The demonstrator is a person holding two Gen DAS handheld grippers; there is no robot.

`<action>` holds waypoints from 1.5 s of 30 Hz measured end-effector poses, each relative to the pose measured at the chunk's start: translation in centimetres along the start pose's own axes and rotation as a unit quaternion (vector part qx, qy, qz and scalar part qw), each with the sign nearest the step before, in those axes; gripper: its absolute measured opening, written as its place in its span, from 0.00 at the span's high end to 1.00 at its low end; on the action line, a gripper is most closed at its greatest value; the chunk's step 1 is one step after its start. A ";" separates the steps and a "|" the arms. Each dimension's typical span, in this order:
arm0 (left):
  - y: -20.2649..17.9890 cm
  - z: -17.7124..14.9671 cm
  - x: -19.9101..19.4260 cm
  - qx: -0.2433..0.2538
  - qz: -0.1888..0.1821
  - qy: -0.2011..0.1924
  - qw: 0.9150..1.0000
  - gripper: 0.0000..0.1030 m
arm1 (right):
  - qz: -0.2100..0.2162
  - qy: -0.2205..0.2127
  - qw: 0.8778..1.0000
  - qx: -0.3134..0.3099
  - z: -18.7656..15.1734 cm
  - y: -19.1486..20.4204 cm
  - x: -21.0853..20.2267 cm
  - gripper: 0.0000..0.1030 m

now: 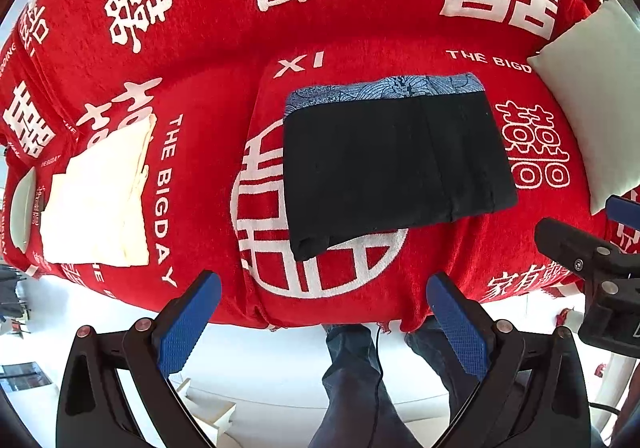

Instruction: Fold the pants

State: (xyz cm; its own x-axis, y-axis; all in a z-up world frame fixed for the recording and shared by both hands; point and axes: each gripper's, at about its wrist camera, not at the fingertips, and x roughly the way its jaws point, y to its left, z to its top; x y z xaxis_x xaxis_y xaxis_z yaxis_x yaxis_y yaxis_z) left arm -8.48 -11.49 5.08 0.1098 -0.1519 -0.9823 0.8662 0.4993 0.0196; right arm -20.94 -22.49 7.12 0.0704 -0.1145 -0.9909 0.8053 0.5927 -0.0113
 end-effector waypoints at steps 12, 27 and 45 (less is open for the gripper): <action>-0.1 -0.1 -0.3 0.005 0.003 -0.005 1.000 0.00 | 0.000 -0.003 1.000 -0.002 0.0 0.1 -0.3 0.00; -0.4 -0.1 -0.7 0.012 0.005 -0.012 1.000 0.00 | -0.002 -0.005 1.000 -0.005 0.0 0.4 -0.4 0.00; -0.3 -0.1 -0.5 0.009 -0.001 -0.008 1.000 0.00 | -0.003 -0.005 1.000 -0.007 0.1 0.4 -0.3 0.00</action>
State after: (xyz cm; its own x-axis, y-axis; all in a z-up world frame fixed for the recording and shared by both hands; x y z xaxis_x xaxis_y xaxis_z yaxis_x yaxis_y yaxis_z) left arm -8.89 -11.49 5.56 0.1156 -0.1678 -0.9790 0.8747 0.4843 0.0203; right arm -20.65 -22.29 7.47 0.0718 -0.1254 -0.9895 0.7969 0.6038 -0.0187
